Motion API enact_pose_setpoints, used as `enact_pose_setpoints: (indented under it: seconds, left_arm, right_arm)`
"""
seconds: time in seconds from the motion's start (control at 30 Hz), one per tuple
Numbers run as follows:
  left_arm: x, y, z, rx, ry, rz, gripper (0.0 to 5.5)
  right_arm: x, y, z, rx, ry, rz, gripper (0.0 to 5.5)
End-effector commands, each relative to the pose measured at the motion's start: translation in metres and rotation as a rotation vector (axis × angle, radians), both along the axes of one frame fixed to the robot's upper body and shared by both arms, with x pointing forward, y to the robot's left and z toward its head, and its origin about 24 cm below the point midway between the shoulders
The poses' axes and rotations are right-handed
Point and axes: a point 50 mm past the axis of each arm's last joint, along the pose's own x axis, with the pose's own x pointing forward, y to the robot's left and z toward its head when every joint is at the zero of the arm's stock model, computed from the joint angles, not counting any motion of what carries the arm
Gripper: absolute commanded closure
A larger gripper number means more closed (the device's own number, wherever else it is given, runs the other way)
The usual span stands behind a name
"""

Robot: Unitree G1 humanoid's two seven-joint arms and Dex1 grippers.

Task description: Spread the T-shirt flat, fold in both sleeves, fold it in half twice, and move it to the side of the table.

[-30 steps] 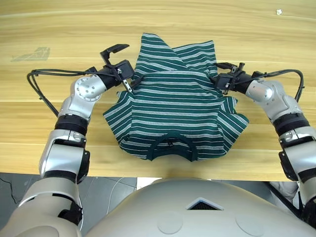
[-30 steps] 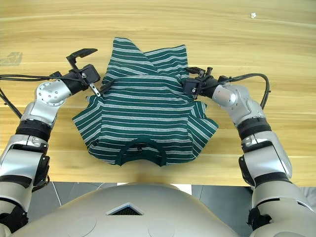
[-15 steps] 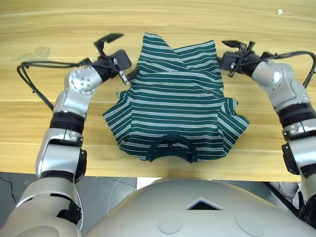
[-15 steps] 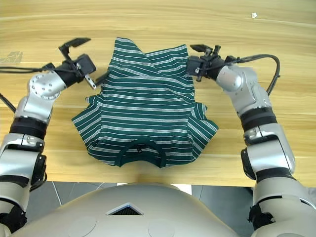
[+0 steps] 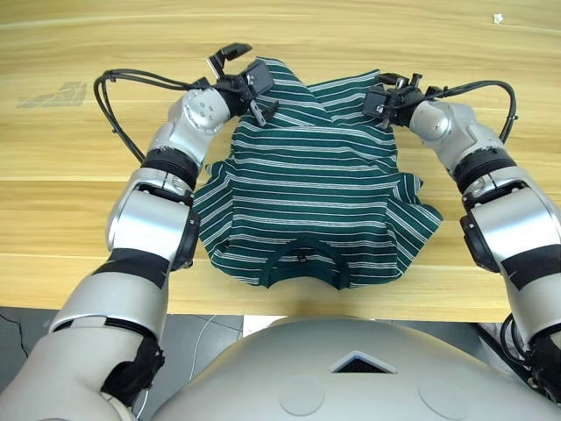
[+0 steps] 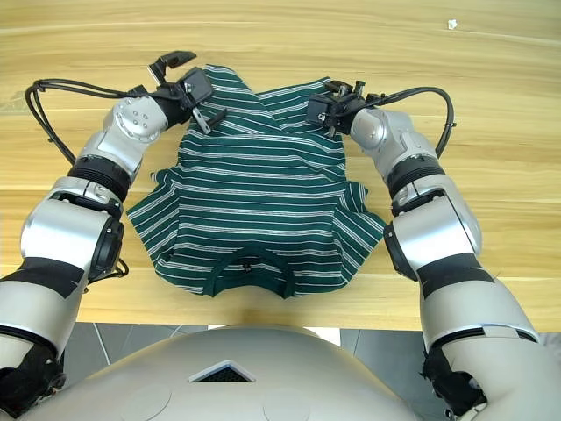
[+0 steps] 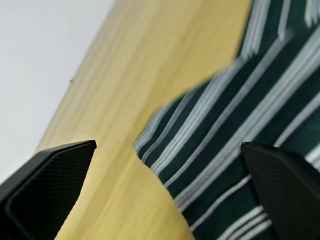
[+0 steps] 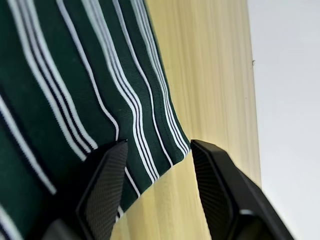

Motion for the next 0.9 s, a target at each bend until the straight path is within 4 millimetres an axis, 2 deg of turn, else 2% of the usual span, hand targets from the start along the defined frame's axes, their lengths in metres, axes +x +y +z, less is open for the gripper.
enact_pose_setpoints:
  seconds: [0.03,0.17,0.37,0.43,0.53,0.63,0.77,0.83,0.9]
  left_arm:
    - [-0.014,0.009,-0.023,0.064,0.049,-0.015,0.13]
    - [-0.019,0.025,-0.027,0.071,0.061,0.027,0.13]
    - [-0.017,0.038,-0.02,0.079,0.044,0.052,0.13]
    - [-0.017,0.038,-0.021,0.076,0.046,0.05,0.13]
    - [-0.018,0.033,-0.023,0.065,0.047,0.044,0.13]
    - [-0.013,0.025,-0.017,0.032,0.015,0.052,0.13]
    - [-0.006,0.024,-0.008,0.023,-0.034,0.091,0.13]
    - [-0.004,0.031,-0.005,0.019,-0.079,0.151,0.13]
    - [0.0,0.034,0.007,-0.095,-0.17,0.197,0.13]
  right_arm:
    - [-0.002,-0.011,-0.008,-0.04,0.03,-0.058,3.17]
    - [-0.005,-0.024,-0.013,-0.042,0.02,-0.128,3.17]
    - [0.0,-0.046,-0.006,-0.091,-0.064,-0.256,3.17]
    - [0.0,-0.046,-0.005,-0.069,-0.071,-0.261,3.17]
    - [-0.001,-0.035,-0.005,0.008,-0.073,-0.218,3.17]
    - [0.007,-0.022,0.011,0.149,-0.171,-0.201,3.17]
    - [0.017,-0.025,0.041,0.307,-0.337,-0.252,3.17]
    - [0.02,-0.028,0.055,0.407,-0.412,-0.264,3.17]
    - [0.016,-0.029,0.059,0.505,-0.452,-0.259,3.17]
